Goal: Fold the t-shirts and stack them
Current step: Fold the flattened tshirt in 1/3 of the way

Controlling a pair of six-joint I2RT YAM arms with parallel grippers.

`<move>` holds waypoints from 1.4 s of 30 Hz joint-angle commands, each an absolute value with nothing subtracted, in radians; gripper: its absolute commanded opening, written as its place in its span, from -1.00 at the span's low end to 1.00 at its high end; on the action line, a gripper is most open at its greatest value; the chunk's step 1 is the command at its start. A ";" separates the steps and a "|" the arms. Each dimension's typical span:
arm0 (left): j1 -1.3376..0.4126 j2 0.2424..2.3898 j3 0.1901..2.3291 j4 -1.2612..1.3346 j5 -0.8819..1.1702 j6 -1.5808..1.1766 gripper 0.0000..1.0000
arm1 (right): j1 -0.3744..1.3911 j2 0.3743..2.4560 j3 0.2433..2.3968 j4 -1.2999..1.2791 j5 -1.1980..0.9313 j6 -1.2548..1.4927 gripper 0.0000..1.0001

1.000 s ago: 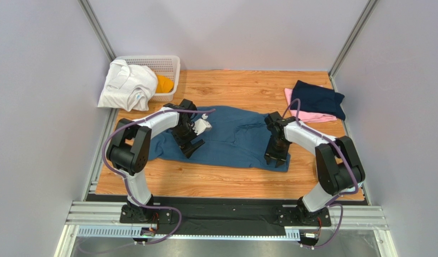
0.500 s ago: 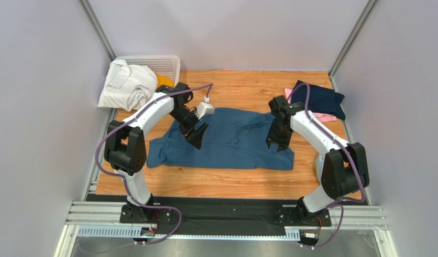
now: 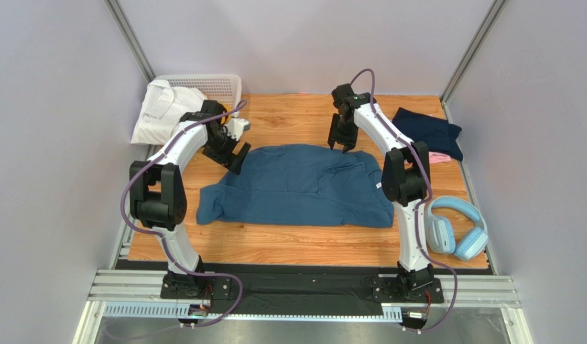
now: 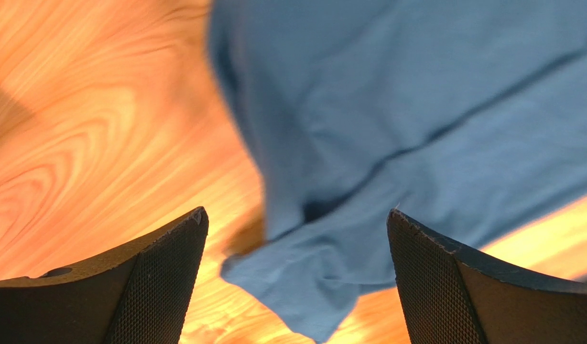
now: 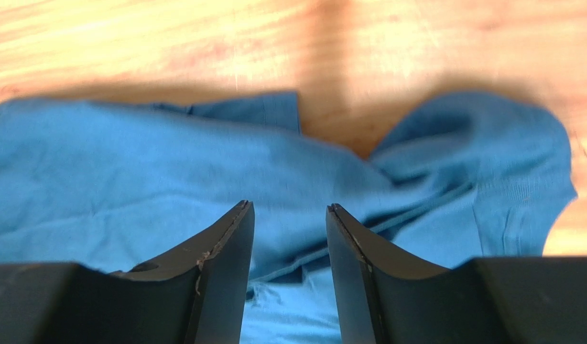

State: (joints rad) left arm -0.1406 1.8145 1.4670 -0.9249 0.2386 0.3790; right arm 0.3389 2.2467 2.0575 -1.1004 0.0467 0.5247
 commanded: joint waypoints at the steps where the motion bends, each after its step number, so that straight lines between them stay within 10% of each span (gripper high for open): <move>1: -0.095 1.882 1.502 -0.858 0.172 0.350 0.99 | 0.299 2.275 2.167 -1.143 0.035 0.474 -0.04; 15: -0.094 2.109 1.669 -0.884 0.225 0.321 0.86 | 0.255 2.299 2.102 -1.085 -0.046 0.479 -0.04; 17: -0.094 2.115 1.684 -0.905 0.286 0.314 0.46 | 0.255 2.307 2.094 -1.080 -0.054 0.482 -0.06; 18: -0.094 2.117 1.684 -0.910 0.305 0.311 -0.25 | 0.253 2.310 2.082 -1.075 -0.057 0.483 -0.06; 21: -0.094 2.111 1.684 -0.929 0.351 0.305 -1.00 | 0.255 2.310 2.057 -1.059 -0.069 0.488 -0.07; 42: -0.258 1.665 1.451 -0.919 0.098 0.305 -1.00 | 0.420 1.919 1.534 -0.900 0.072 0.534 -0.13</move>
